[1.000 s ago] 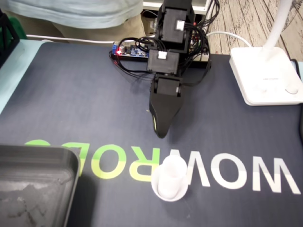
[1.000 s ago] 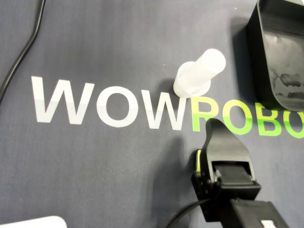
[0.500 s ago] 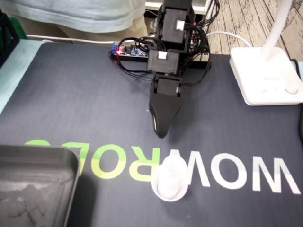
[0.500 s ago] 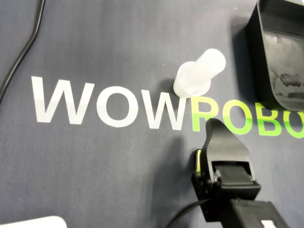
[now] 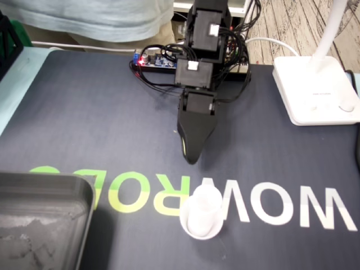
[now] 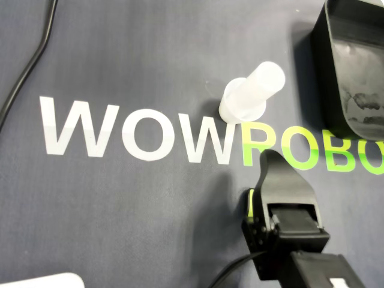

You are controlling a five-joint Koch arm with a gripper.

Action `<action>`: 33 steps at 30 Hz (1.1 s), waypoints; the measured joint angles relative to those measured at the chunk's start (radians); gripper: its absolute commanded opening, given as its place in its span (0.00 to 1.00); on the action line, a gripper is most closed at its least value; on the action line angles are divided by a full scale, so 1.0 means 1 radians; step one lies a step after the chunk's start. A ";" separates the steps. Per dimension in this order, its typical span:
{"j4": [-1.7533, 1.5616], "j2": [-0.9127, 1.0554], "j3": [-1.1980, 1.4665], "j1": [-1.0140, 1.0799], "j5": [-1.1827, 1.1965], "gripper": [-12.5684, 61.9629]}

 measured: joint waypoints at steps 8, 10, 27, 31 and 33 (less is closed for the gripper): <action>0.000 0.000 0.000 0.003 0.000 0.62; -0.009 0.000 0.002 0.005 0.002 0.62; -0.028 0.000 -0.152 0.015 -0.018 0.62; -0.028 0.000 -0.225 0.012 -0.114 0.62; -0.028 0.000 -0.258 0.012 -0.186 0.62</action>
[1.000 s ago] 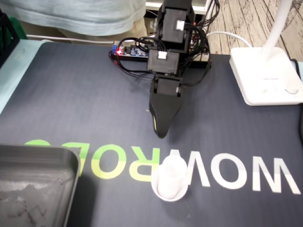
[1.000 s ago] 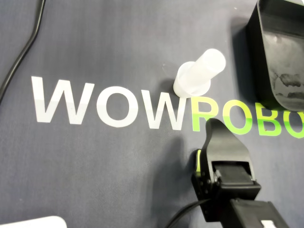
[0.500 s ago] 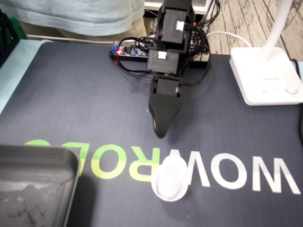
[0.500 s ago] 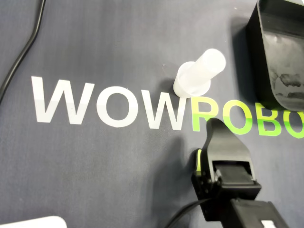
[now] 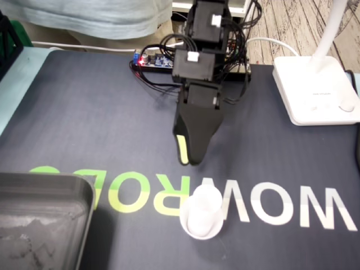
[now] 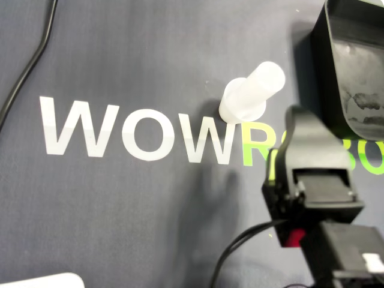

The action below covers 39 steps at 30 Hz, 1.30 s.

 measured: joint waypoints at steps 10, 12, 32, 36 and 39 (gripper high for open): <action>-0.264 0.000 0.018 0.034 -0.572 0.62; -0.403 0.000 0.104 0.026 -0.689 0.61; -0.746 -0.104 -0.028 -0.098 -1.212 0.60; -0.862 -0.247 -0.069 -0.098 -1.227 0.61; -0.956 -0.331 -0.069 -0.094 -1.233 0.61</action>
